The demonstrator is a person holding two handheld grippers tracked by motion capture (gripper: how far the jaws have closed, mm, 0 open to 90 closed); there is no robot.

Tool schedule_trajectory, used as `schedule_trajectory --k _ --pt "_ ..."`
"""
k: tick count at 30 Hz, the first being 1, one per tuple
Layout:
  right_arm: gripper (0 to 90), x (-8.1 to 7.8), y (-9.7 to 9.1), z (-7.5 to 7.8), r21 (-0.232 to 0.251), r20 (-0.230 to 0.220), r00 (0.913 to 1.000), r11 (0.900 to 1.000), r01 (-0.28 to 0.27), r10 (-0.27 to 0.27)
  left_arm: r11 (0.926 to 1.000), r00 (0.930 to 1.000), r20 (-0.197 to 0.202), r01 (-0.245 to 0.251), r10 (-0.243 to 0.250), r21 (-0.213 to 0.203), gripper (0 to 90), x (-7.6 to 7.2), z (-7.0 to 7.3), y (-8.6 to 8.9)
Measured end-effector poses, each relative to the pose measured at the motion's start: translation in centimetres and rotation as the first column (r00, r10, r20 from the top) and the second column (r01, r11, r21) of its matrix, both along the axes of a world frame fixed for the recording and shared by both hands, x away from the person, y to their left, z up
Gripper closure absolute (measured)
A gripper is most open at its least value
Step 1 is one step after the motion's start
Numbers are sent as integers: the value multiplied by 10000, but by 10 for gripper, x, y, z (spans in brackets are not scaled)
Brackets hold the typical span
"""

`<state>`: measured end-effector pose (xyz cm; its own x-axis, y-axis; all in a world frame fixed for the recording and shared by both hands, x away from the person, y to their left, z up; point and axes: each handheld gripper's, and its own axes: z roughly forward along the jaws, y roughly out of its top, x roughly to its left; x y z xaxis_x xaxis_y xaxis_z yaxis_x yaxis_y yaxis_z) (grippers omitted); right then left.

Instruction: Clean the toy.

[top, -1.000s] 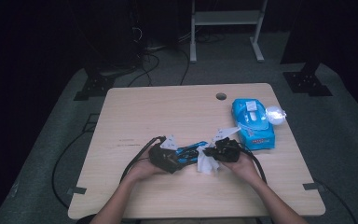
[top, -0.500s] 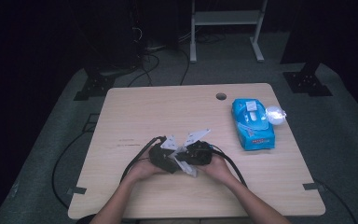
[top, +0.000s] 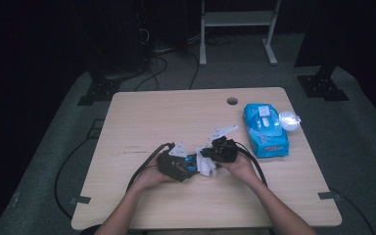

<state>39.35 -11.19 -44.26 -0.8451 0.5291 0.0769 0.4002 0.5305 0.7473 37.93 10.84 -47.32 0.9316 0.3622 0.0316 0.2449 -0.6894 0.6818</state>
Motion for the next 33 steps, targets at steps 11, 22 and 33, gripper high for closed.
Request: schedule_trajectory --k 11,22,33 --pt "856 13 19 -7 15 -70 10000 10000 -17 17 10000 10000 4 70 -70 -28 241 1 0 1" --pt "856 14 -42 -13 -176 -236 9911 9913 1303 -1307 10000 9999 -91 58 -58 30 242 1 0 1" --pt "858 -14 -62 -20 255 -333 9889 9890 1458 -1449 10000 9999 -58 93 -93 -23 240 1 0 3"
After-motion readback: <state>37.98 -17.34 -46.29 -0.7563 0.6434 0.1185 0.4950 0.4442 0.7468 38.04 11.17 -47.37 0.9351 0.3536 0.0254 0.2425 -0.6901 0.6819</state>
